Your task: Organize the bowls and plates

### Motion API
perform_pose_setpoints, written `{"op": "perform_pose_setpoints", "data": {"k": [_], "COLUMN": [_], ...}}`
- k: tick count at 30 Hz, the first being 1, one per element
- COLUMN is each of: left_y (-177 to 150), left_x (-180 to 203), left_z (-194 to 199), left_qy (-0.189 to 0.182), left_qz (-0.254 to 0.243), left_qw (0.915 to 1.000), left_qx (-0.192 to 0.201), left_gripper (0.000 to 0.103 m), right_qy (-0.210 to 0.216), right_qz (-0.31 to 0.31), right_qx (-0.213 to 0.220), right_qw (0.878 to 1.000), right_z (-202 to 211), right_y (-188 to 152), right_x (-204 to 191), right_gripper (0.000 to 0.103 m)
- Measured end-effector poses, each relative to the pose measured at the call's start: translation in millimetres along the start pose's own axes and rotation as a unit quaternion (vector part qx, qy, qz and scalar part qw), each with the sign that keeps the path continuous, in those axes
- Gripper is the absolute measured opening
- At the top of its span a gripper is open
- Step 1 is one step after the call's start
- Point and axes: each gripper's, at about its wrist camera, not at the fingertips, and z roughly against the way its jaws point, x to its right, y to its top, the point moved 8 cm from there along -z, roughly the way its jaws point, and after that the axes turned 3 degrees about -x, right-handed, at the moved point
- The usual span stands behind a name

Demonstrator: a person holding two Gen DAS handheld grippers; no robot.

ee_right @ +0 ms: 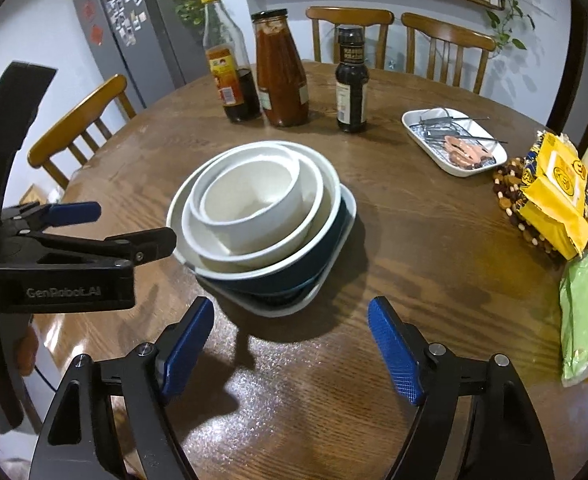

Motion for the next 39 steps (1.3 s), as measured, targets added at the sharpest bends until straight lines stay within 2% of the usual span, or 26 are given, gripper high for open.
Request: {"op": "perform_pose_setpoints", "data": {"k": [6, 10, 39], "left_y": [-6, -8, -20], "left_x": [2, 7, -1], "left_z": [6, 12, 11], "left_qy": [0.012, -0.010, -0.006], "left_qz": [-0.007, -0.008, -0.003], "left_qw": [0.9999, 0.9998, 0.9999], "left_qx": [0.003, 0.013, 0.014], "left_gripper": [0.102, 0.102, 0.102], "right_qy": [-0.008, -0.010, -0.029], "right_qz": [0.007, 0.011, 0.010], "right_qx": [-0.008, -0.005, -0.007], "right_qw": [1.000, 1.000, 1.000], "right_z": [-4, -3, -9], "right_y": [-6, -7, -11], "right_x": [-5, -7, -10], "right_gripper": [0.080, 0.080, 0.080]}}
